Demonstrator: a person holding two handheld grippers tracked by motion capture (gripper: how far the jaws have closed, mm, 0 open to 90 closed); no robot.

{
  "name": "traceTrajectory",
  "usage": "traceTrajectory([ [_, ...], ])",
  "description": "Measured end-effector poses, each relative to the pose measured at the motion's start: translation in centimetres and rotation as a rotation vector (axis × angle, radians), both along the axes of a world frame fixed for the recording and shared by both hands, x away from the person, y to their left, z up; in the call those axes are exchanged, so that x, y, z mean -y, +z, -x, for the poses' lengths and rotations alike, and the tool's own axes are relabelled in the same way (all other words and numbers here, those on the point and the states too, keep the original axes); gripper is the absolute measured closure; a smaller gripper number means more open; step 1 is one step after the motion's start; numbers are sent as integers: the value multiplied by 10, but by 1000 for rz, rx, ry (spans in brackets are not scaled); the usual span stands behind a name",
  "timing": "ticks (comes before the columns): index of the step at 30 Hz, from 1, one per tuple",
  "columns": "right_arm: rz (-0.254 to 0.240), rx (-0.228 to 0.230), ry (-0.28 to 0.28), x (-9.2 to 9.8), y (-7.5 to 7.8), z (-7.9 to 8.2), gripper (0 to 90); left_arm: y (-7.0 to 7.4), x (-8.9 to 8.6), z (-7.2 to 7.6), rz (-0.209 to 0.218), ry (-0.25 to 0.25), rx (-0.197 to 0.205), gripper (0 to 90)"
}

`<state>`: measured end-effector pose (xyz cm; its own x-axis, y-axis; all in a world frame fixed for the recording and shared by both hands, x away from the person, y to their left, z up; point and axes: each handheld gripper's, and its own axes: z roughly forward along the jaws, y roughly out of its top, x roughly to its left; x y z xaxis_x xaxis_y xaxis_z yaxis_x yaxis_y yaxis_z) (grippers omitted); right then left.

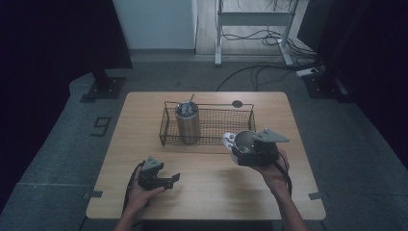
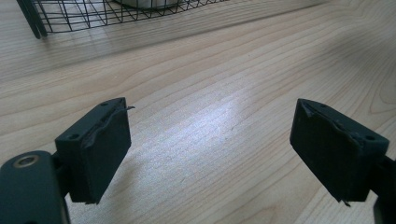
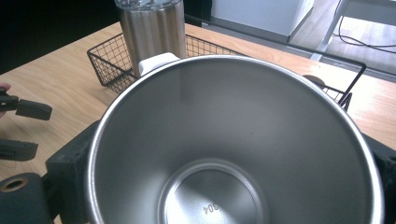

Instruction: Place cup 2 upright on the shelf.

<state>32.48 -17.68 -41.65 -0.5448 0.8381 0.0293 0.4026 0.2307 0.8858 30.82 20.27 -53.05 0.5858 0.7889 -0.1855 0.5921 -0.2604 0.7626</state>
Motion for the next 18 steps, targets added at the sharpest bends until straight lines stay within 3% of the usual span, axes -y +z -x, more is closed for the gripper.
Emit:
traceTrajectory([
  [18, 16, 24, 6, -6, 17, -8, 61, -1, 1, 0, -5, 1, -6, 129],
])
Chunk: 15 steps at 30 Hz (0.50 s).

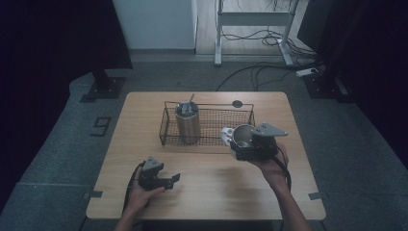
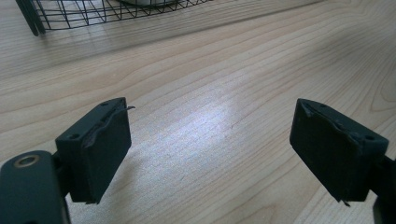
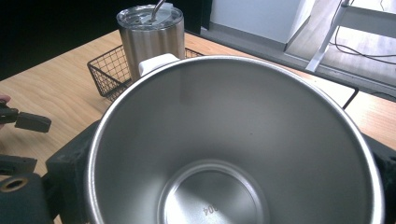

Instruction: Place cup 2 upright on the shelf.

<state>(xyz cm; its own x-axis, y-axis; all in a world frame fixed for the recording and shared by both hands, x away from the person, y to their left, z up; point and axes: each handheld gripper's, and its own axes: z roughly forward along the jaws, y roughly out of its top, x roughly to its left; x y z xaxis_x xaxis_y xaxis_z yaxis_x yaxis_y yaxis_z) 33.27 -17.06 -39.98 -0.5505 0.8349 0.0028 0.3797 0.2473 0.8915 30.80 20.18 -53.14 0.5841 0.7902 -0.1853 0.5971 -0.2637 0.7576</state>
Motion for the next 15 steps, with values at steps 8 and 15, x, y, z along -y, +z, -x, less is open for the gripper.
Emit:
traceTrajectory([
  [8, 0, 9, 0, -1, 7, -5, 61, 0, 0, 0, -4, -2, -2, 130],
  [15, -3, 13, -3, -2, 12, -7, 61, -1, 0, 0, -9, -2, -3, 132],
])
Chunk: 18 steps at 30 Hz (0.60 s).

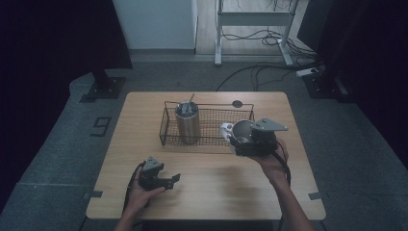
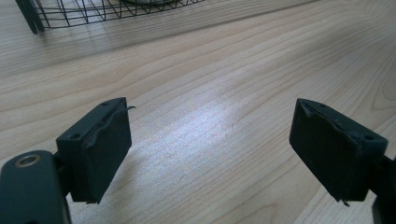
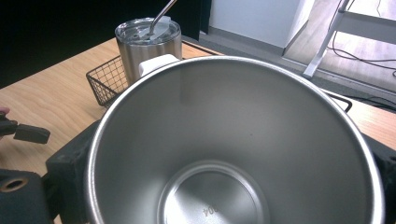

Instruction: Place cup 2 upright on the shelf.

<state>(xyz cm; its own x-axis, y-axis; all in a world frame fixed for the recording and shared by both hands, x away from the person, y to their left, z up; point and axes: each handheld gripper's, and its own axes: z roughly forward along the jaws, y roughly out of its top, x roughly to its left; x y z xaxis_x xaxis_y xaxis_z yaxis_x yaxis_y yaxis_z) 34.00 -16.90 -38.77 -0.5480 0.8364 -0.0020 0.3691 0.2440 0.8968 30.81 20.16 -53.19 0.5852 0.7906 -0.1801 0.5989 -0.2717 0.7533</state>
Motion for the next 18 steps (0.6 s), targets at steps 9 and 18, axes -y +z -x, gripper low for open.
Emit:
traceTrajectory([
  [9, -8, 1, -2, 2, 3, -4, 61, 0, 0, 0, -3, 2, -3, 133],
  [18, 1, 0, -13, 3, 9, -12, 61, -1, 1, 0, -9, -3, -8, 134],
])
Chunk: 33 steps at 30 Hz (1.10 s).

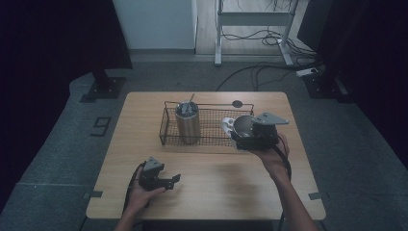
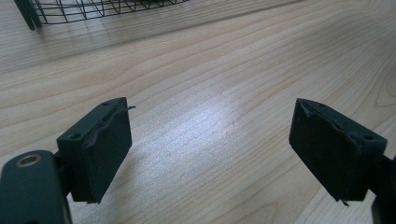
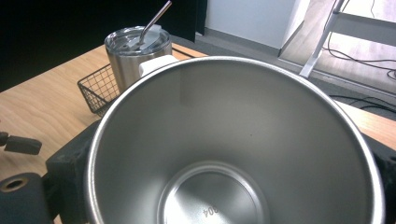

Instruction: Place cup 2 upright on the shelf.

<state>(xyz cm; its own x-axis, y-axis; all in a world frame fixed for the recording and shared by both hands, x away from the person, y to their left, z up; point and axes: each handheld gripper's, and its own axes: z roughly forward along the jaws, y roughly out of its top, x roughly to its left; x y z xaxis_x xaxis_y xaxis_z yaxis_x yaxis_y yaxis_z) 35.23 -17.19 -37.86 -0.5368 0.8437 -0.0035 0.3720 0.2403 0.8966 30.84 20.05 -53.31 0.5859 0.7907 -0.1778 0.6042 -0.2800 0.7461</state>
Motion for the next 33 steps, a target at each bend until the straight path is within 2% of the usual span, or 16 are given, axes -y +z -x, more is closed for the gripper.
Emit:
traceTrajectory([
  [12, 7, 3, -6, -1, 9, -11, 61, 0, 0, 0, -2, -3, -4, 134],
  [33, 10, -19, -13, -9, 3, -37, 61, 0, -2, -1, 2, 7, -2, 139],
])
